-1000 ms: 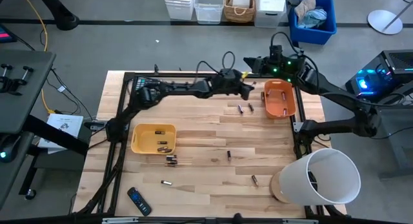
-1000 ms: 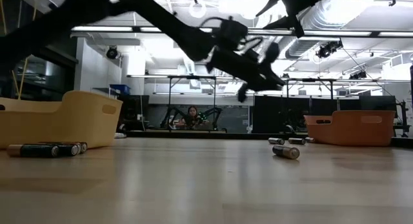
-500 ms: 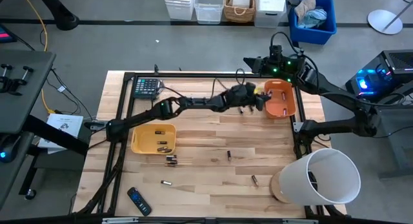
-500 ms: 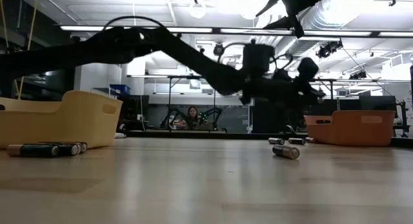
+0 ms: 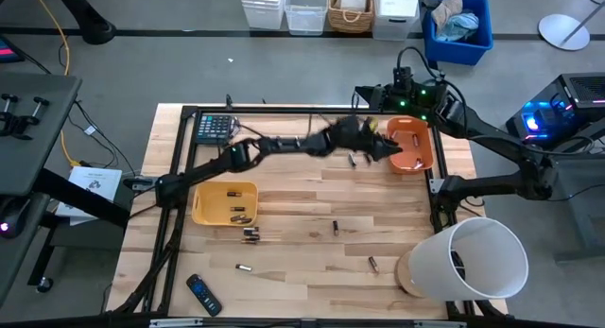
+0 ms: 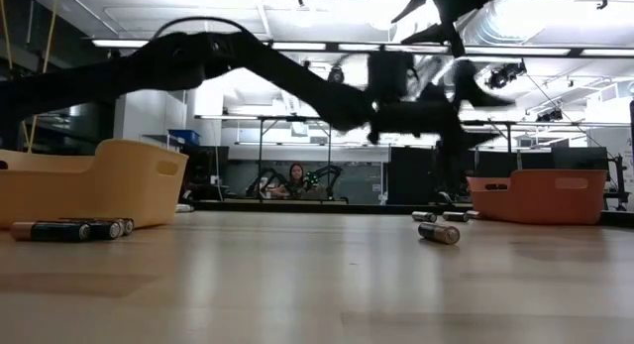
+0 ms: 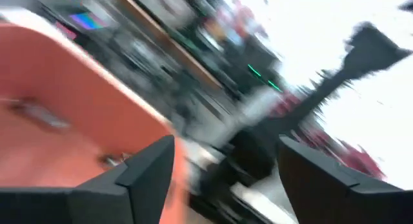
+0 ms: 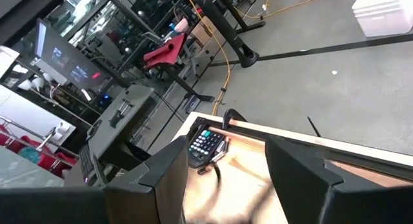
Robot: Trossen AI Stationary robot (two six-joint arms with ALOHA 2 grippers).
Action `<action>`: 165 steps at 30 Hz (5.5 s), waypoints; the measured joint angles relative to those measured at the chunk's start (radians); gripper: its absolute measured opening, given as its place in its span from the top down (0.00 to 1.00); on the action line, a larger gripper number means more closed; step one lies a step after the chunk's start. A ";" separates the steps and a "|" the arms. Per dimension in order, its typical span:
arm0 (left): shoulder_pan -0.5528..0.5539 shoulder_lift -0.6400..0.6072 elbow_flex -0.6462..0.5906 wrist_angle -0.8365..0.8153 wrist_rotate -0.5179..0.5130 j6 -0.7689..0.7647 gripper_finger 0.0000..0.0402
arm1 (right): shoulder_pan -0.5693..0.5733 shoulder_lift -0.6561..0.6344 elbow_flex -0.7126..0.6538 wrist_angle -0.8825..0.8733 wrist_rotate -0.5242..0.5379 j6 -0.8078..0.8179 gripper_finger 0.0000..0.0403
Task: Sort batteries
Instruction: Put the silver battery into the orange bin, then adjust the orange bin
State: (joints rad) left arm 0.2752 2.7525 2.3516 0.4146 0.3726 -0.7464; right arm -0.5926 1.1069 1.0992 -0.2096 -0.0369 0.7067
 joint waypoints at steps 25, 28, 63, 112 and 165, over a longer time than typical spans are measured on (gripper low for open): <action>0.433 -0.861 -0.814 -1.040 -0.408 0.554 0.53 | 0.001 0.000 0.000 0.048 -0.006 -0.034 0.50; 0.485 -1.035 -1.092 -0.906 -0.414 0.534 0.53 | 0.004 0.000 0.000 0.048 -0.005 -0.034 0.50; 0.589 -0.929 -1.270 -1.159 -0.566 0.857 0.53 | 0.029 0.001 -0.001 0.041 0.009 0.008 0.50; 0.009 -0.373 -0.396 -0.439 -0.033 0.367 0.94 | 0.056 0.001 -0.001 0.080 0.094 0.060 0.50; 0.183 -1.384 -1.599 -0.231 0.086 0.239 0.98 | -0.007 0.335 -0.003 -0.946 0.440 0.072 0.99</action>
State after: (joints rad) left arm 0.4580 1.3689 0.7524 0.1835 0.4582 -0.5074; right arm -0.5996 1.4415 1.0966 -1.1559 0.4033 0.7783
